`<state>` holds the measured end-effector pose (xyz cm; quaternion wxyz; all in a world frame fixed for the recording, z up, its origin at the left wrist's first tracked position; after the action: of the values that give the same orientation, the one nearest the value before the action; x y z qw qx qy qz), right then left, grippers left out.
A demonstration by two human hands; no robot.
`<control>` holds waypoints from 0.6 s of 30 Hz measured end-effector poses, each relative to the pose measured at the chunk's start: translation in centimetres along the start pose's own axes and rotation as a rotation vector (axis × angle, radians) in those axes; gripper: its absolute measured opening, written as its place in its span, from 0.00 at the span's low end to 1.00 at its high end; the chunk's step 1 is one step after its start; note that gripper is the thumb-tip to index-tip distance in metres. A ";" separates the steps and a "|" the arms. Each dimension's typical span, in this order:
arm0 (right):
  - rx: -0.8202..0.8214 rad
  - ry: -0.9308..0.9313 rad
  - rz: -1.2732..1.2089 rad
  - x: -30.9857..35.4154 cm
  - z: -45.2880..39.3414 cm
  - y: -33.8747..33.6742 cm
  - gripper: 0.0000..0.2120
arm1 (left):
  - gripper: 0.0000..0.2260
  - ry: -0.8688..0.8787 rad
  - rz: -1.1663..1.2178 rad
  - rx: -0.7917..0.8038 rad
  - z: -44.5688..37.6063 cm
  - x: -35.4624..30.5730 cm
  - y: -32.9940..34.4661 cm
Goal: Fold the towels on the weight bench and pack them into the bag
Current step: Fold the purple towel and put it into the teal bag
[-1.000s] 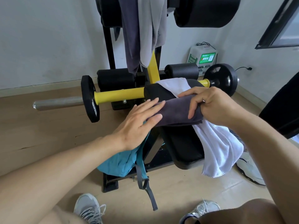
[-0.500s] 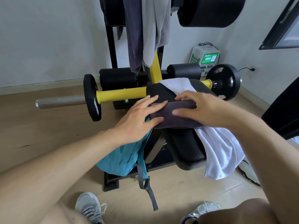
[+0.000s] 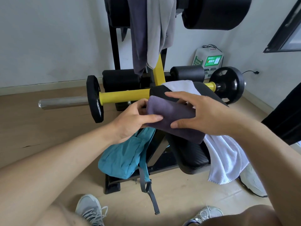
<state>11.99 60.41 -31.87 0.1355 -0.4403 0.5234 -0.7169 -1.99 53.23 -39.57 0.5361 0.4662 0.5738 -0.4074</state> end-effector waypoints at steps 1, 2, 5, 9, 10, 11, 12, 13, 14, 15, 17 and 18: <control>0.023 -0.013 0.028 0.4 0.2 0.3 0.40 | 0.29 -0.013 0.031 0.015 0.2 0.0 0.3; 0.038 -0.026 0.048 0.8 0.3 0.6 0.41 | 0.29 -0.022 0.050 0.026 0.3 -0.1 0.4; 0.057 -0.051 0.034 1.7 0.5 1.2 0.38 | 0.29 -0.022 0.093 0.030 0.5 -0.4 0.5; 0.065 -0.043 0.020 1.7 0.2 2.0 0.36 | 0.29 -0.042 0.128 0.010 0.7 -0.3 -0.2; 0.061 -0.037 0.007 1.6 0.1 2.1 0.36 | 0.28 -0.044 0.115 0.003 0.8 -0.2 -0.4; 0.062 -0.032 -0.009 1.5 0.0 2.2 0.36 | 0.28 -0.044 0.094 -0.007 0.8 -0.2 -0.7; 0.066 -0.027 -0.022 1.4 -0.1 2.3 0.36 | 0.27 -0.040 0.069 -0.016 0.7 -0.1 -0.9; 0.069 -0.023 -0.032 1.3 -0.3 2.5 0.36 | 0.26 -0.040 0.049 -0.024 0.7 0.0 -1.1; 0.069 -0.020 -0.037 1.3 -0.4 2.7 0.36 | 0.26 -0.043 0.032 -0.030 0.6 0.1 -1.3; 0.065 -0.019 -0.035 1.4 -0.5 2.9 0.35 | 0.25 -0.049 0.020 -0.036 0.6 0.3 -1.5; 0.041 -0.015 -0.018 1.7 -0.6 3.1 0.34 | 0.25 -0.064 0.000 -0.036 0.5 0.6 -1.9; 0.030 -0.009 -0.012 1.8 -0.7 3.3 0.33 | 0.24 -0.077 -0.006 -0.033 0.5 0.8 -2.2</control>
<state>9.55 58.26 -33.86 0.1401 -0.4447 0.5093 -0.7233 -4.02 52.33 -40.50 0.5642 0.4397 0.5607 -0.4172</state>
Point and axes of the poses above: each hand's wrist, its own z-axis away from the middle knuckle, its own y-axis out of the palm, x = y × z, the point moved 10 cm from there along -z, towards the middle knuckle, and after that the axes turned 9 degrees about y, right-handed, at the moved point
